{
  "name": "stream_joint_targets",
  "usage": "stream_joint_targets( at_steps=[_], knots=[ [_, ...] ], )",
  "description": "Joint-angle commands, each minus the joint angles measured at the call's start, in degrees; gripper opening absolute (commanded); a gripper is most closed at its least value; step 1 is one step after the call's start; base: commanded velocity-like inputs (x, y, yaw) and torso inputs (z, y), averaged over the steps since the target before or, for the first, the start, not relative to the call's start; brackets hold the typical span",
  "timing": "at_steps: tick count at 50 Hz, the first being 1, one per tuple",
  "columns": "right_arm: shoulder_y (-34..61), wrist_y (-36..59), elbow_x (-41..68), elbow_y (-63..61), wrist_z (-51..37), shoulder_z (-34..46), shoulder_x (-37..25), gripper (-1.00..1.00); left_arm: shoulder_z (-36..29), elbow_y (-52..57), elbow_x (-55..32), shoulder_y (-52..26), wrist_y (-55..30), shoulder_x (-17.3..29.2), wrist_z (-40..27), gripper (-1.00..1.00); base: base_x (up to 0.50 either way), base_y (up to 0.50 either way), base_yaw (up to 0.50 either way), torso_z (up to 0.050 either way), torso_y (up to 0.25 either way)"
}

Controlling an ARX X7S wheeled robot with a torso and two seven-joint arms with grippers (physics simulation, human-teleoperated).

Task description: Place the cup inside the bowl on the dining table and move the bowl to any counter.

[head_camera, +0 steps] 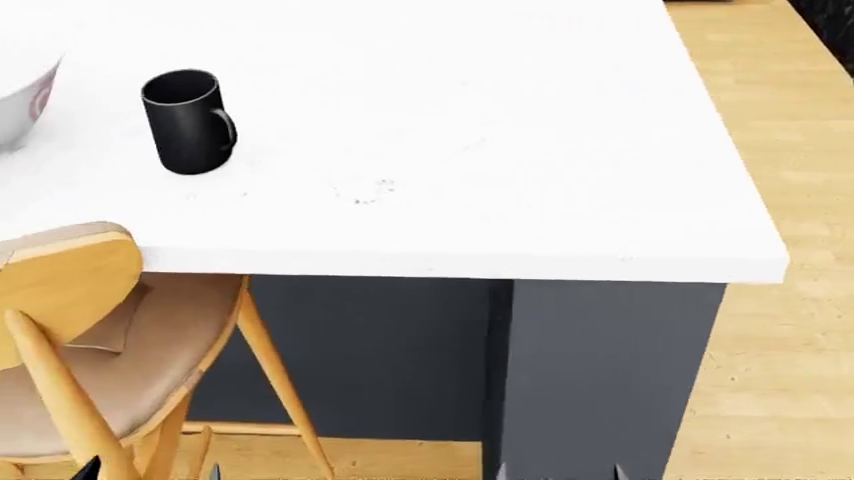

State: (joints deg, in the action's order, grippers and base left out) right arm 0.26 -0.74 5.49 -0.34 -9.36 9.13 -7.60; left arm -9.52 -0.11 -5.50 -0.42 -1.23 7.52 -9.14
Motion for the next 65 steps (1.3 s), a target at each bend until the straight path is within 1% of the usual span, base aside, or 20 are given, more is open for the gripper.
stream_joint_targets(
  at_steps=[1,15,38,49,60,65],
  knots=[
    [0.1,-0.3,0.4,0.1,-0.3,0.6,-0.5,1.00,-0.7,-0.1,-0.3,-0.3,-0.1,0.2,-0.7,1.00,-0.01,0.50,0.00,0.000,0.000],
    [0.2,-0.3,0.4,0.0,-1.0,1.4,-1.1,1.00,-1.0,0.4,-1.0,0.3,0.2,1.6,-0.7,1.00,0.00,0.50,0.00,0.000,0.000],
    [0.1,-1.0,1.3,-0.2,-1.9,2.1,-1.7,1.00,-2.0,0.4,-0.7,-0.3,-1.1,1.9,-2.5,1.00,0.00,0.50,0.00,0.000,0.000],
    [0.3,-1.6,1.9,0.2,-2.3,2.3,-1.9,1.00,-2.8,0.2,-0.4,-0.4,-0.4,2.2,-2.9,1.00,0.00,0.49,0.00,0.000,0.000],
    [0.1,-2.0,2.8,0.1,-3.1,1.9,-2.0,1.00,-3.4,0.0,-0.3,-0.4,-1.2,2.6,-3.2,1.00,0.00,0.01,0.00,0.000,0.000],
    [0.1,-2.1,3.1,-0.1,-3.2,2.0,-2.1,1.00,-2.9,0.2,-0.9,0.1,0.9,3.0,-3.3,1.00,0.00,0.00,0.00,0.000,0.000]
  ],
)
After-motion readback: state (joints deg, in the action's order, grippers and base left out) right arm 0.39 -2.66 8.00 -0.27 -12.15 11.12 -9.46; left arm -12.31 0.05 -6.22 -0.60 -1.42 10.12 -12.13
